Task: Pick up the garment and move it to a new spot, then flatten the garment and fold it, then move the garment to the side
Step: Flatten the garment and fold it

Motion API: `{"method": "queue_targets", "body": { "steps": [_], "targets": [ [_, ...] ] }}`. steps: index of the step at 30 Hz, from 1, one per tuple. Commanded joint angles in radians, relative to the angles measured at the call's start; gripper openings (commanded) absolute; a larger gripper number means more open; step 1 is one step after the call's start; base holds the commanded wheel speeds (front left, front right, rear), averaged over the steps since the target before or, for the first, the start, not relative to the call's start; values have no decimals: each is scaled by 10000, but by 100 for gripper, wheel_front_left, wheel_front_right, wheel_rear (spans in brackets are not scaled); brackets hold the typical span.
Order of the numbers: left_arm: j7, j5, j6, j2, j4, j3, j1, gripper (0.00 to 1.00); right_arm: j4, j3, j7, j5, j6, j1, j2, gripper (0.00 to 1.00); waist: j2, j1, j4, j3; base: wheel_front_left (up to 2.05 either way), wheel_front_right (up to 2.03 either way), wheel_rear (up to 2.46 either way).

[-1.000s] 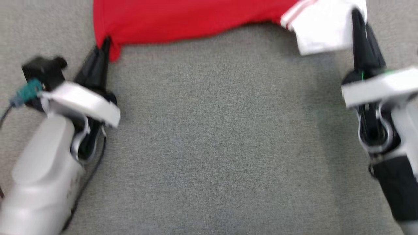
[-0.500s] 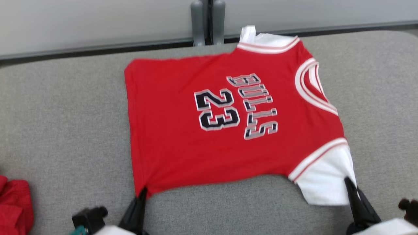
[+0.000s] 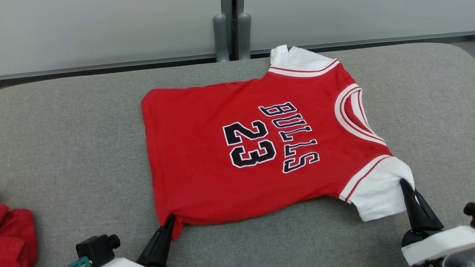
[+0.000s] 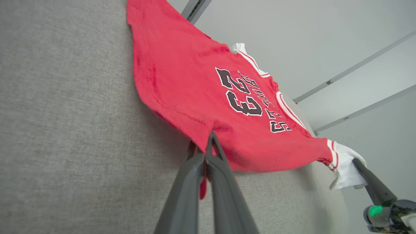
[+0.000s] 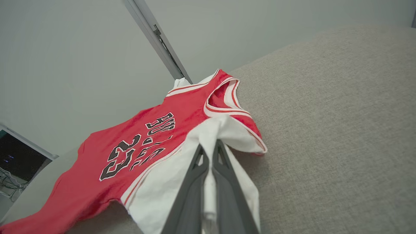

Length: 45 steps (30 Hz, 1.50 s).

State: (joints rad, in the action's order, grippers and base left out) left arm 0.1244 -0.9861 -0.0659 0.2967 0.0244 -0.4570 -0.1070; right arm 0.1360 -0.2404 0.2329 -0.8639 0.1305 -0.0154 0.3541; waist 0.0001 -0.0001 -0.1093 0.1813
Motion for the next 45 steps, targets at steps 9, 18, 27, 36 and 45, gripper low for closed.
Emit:
{"method": "queue_targets", "body": {
  "steps": [9, 18, 27, 36, 45],
  "targets": [
    [-1672, -772, -356, 443, 770, 291, 1367, 0, 86, -455, -1512, 380, 5, 1999, 461, 0, -1, 1, 77, 412, 0, 0, 0],
    [-2650, -1756, -718, 507, 554, 927, 2420, 0, 1051, -995, -2368, 488, 5, 3645, 725, 0, -1, 1, 254, 854, 0, 0, 0],
    [-3222, -1505, -738, 530, -303, 570, 3415, 5, 2073, -1605, -2643, 552, 5, 5164, 877, 30, -1, 1, 382, 1269, 0, 0, 0],
    [-2863, -1220, -654, 541, -898, 703, 3970, 100, 2845, -1741, -1762, 768, 5, 5745, 995, 100, -1, 1, 492, 1533, 0, 0, 0],
    [-2305, -450, -817, 993, -398, 413, 2785, 100, 2135, -1729, -1399, 1456, 5, 4001, 1792, 100, -1, 1, 264, 1189, 0, 0, 0]
  ]
}}
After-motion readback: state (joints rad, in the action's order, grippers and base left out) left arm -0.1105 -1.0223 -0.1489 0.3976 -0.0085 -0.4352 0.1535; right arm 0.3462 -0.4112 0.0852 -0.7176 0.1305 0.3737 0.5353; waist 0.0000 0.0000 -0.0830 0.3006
